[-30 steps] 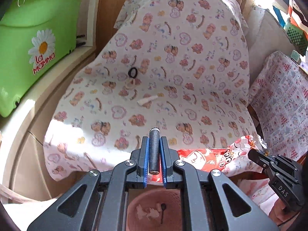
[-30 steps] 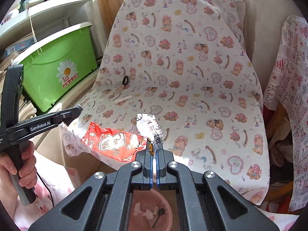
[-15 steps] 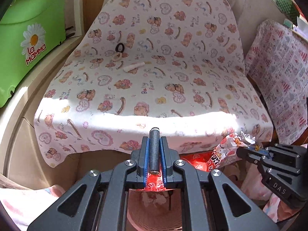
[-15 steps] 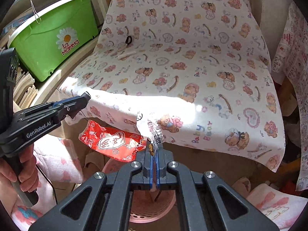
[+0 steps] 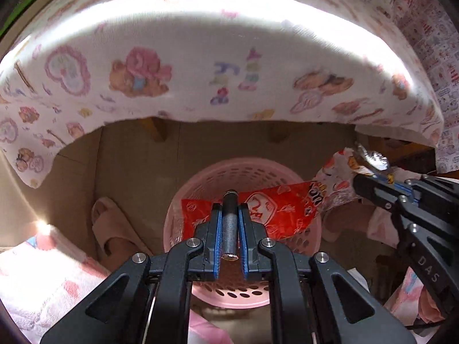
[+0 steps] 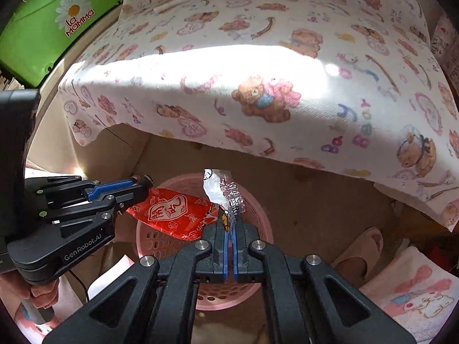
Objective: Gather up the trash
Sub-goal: 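Carry the black stick and red wrapper down into the pink basket and release both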
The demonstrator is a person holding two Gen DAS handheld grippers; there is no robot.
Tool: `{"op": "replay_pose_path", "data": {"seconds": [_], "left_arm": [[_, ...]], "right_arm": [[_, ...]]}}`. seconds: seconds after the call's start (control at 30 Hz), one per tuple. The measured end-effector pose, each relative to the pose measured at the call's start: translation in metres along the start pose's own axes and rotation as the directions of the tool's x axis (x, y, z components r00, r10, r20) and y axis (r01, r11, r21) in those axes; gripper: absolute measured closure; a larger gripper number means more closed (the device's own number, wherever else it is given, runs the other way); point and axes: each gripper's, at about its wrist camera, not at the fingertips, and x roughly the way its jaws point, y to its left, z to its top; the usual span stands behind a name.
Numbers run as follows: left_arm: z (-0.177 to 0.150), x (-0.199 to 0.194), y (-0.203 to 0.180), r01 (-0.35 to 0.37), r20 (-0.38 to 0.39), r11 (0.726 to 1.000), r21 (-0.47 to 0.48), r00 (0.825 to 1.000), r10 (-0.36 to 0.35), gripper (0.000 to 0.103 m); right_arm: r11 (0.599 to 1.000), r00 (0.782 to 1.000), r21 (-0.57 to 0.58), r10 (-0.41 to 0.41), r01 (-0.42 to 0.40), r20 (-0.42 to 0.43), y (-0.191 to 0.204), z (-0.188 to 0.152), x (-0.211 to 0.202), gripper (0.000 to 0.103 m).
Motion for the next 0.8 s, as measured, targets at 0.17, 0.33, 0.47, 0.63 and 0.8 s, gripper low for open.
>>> {"op": "replay_pose_path", "data": {"seconds": [0.17, 0.33, 0.47, 0.63, 0.8], "left_arm": [[-0.006, 0.027, 0.016, -0.005, -0.122, 0.996, -0.089, 0.993, -0.006, 0.092], [-0.004, 0.029, 0.021, 0.013, -0.138, 0.993, -0.115, 0.990, -0.029, 0.079], [-0.002, 0.030, 0.020, -0.020, -0.151, 0.995, -0.102, 0.989, 0.005, 0.060], [-0.001, 0.037, 0.020, -0.028, -0.187, 0.996, -0.088, 0.982, 0.011, 0.046], [0.000, 0.037, 0.024, -0.057, -0.194, 0.994, -0.098, 0.980, 0.037, 0.029]], "right_arm": [[1.000, 0.999, 0.014, -0.012, 0.013, -0.037, 0.000, -0.006, 0.016, 0.100], [0.999, 0.996, 0.044, -0.007, 0.011, -0.086, -0.003, -0.003, 0.032, 0.096], [0.997, 0.990, 0.079, 0.007, 0.004, -0.140, -0.006, -0.006, 0.045, 0.088], [0.993, 0.975, 0.111, 0.060, -0.037, -0.214, -0.010, -0.010, 0.062, 0.068], [0.994, 0.976, 0.112, 0.018, 0.006, -0.215, -0.005, -0.013, 0.061, 0.051]]}}
